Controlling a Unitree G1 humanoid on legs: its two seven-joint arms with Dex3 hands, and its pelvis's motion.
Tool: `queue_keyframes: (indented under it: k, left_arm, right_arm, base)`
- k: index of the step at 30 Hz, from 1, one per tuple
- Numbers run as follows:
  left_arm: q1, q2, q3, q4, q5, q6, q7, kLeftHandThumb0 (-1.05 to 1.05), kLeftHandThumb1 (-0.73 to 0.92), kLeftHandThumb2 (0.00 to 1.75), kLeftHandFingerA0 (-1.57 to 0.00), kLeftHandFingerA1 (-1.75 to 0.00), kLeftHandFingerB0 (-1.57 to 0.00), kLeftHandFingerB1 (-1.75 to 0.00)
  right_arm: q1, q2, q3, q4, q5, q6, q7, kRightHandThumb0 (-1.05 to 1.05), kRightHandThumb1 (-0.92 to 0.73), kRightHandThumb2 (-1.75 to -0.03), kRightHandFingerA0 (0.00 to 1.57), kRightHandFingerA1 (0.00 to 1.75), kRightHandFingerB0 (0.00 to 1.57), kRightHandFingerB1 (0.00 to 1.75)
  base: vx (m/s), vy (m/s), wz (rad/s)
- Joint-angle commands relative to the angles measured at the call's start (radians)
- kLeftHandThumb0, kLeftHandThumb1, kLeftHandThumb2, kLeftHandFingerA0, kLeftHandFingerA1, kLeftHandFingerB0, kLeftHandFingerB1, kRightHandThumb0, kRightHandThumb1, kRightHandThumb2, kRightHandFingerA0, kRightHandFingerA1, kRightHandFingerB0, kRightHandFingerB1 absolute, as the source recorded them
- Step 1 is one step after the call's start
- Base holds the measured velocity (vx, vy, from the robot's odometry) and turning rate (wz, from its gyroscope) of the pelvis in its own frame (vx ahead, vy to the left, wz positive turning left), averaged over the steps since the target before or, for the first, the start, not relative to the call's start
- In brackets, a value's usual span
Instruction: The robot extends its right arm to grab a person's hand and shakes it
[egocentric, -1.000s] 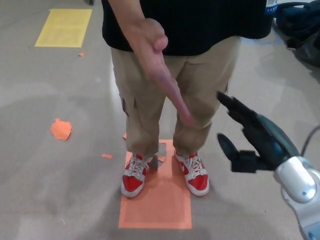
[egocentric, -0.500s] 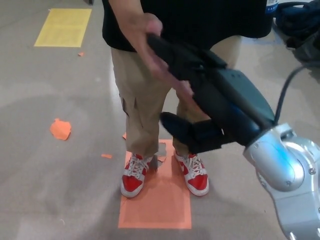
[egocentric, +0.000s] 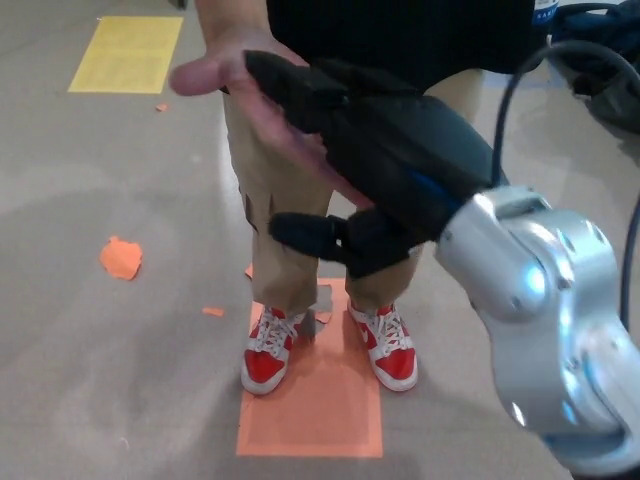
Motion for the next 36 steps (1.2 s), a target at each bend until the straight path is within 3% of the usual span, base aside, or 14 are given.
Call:
queue_keyframes:
  k: [1,4,5,14,15,18,19,21,22,23,26,27,29,36]
  left_arm:
    - [0.013,0.048,0.001,0.003,0.006,-0.032,-0.034,-0.54,0.84,0.65,-0.21,-0.30,-0.20,-0.30]
    - [0.008,0.046,0.005,0.004,0.001,-0.030,-0.033,-0.51,0.86,0.68,-0.20,-0.30,-0.22,-0.31]
    - [0.009,0.045,0.006,0.001,0.002,-0.026,-0.022,-0.27,0.62,1.11,-0.06,-0.49,-0.06,-0.48]
    - [0.034,0.044,0.030,-0.013,-0.014,-0.065,-0.031,-0.26,0.60,1.10,-0.09,-0.50,-0.10,-0.49]
    - [0.033,0.044,0.029,-0.012,-0.012,-0.066,-0.029,-0.48,0.84,0.65,-0.27,-0.30,-0.28,-0.31]
    - [0.029,0.034,0.027,-0.005,-0.008,-0.039,-0.022,-0.50,0.84,0.66,-0.25,-0.30,-0.26,-0.31]
    - [0.027,0.033,0.027,-0.005,-0.008,-0.038,-0.025,-0.27,0.59,1.09,-0.09,-0.50,-0.09,-0.49]
    - [0.024,0.033,0.031,-0.004,-0.014,-0.044,-0.037,-0.27,0.59,1.09,-0.09,-0.50,-0.09,-0.49]
    - [0.017,0.034,0.020,-0.001,0.000,-0.041,-0.027,-0.53,0.83,0.66,-0.24,-0.30,-0.26,-0.32]
    - [0.013,0.034,0.017,0.003,0.003,-0.050,-0.030,-0.28,0.59,1.10,-0.08,-0.50,-0.09,-0.49]
    - [0.011,0.034,0.017,0.004,0.001,-0.055,-0.034,-0.28,0.60,1.10,-0.08,-0.50,-0.08,-0.49]
    - [0.014,0.035,0.014,-0.003,0.005,-0.055,-0.024,-0.52,0.86,0.66,-0.28,-0.32,-0.26,-0.32]
    - [0.015,0.035,0.012,-0.005,0.007,-0.059,-0.021,-0.51,0.86,0.66,-0.30,-0.32,-0.29,-0.32]
    - [-0.010,0.037,-0.006,-0.005,0.020,-0.049,-0.022,-0.51,0.87,0.66,-0.28,-0.31,-0.28,-0.31]
  right_arm:
    - [-0.053,-0.002,-0.006,0.161,-0.113,0.159,0.030,-1.05,-0.70,-1.04,0.00,0.05,0.00,0.04]
    - [-0.076,-0.001,-0.008,0.213,-0.133,0.172,0.008,-1.05,-0.70,-1.05,0.00,0.05,0.00,0.04]
    - [-0.089,-0.007,-0.008,0.242,-0.143,0.178,0.002,-1.05,-0.71,-1.04,0.00,0.05,0.00,0.04]
    - [-0.163,0.039,-0.035,0.425,-0.089,0.181,-0.067,-0.99,-0.66,-1.01,0.00,0.07,0.00,0.04]
    - [-0.172,0.050,-0.038,0.451,-0.083,0.182,-0.075,-1.02,-0.68,-1.01,0.00,0.04,0.00,0.00]
    - [-0.208,0.108,-0.045,0.595,-0.061,0.159,-0.166,-0.98,-0.66,-1.02,0.00,0.13,0.00,0.00]
    - [-0.222,0.121,-0.044,0.639,-0.063,0.151,-0.201,-0.91,-0.63,-1.02,0.00,0.24,0.00,0.06]
    - [-0.249,0.150,-0.060,0.723,-0.045,0.130,-0.263,-0.87,-0.64,-1.00,0.01,0.41,0.00,0.08]
    - [-0.260,0.160,-0.070,0.758,-0.034,0.111,-0.295,-0.75,-0.76,-0.63,0.40,0.42,0.00,0.07]
    - [-0.279,0.178,-0.088,0.837,-0.014,0.058,-0.380,-0.49,-0.75,-0.63,0.89,0.55,0.14,0.29]
    - [-0.308,0.193,-0.112,0.933,0.010,0.007,-0.446,-0.31,-0.56,-0.99,0.92,0.94,0.11,0.47]
    - [-0.324,0.197,-0.119,0.992,0.022,-0.013,-0.462,-0.21,-0.67,-0.62,0.91,0.88,0.34,0.42]
    - [-0.335,0.194,-0.128,1.059,0.034,-0.043,-0.485,-0.15,-0.65,-0.58,0.77,0.61,0.51,0.47]
    - [-0.324,0.166,-0.188,1.179,0.088,-0.176,-0.613,-0.32,-0.58,-0.57,0.93,0.65,0.73,0.55]
  base:
    - [0.00,0.000,0.00]
    - [0.00,0.000,0.00]
    - [0.00,0.000,0.00]
    - [0.00,0.000,0.00]
    - [0.00,0.000,0.00]
    - [0.00,0.000,0.00]
    - [0.00,0.000,0.00]
    - [0.00,0.000,0.00]
    - [0.00,0.000,0.00]
    - [0.00,0.000,0.00]
    - [0.00,0.000,0.00]
    - [0.00,0.000,0.00]
    - [0.00,0.000,0.00]
    - [0.00,0.000,0.00]
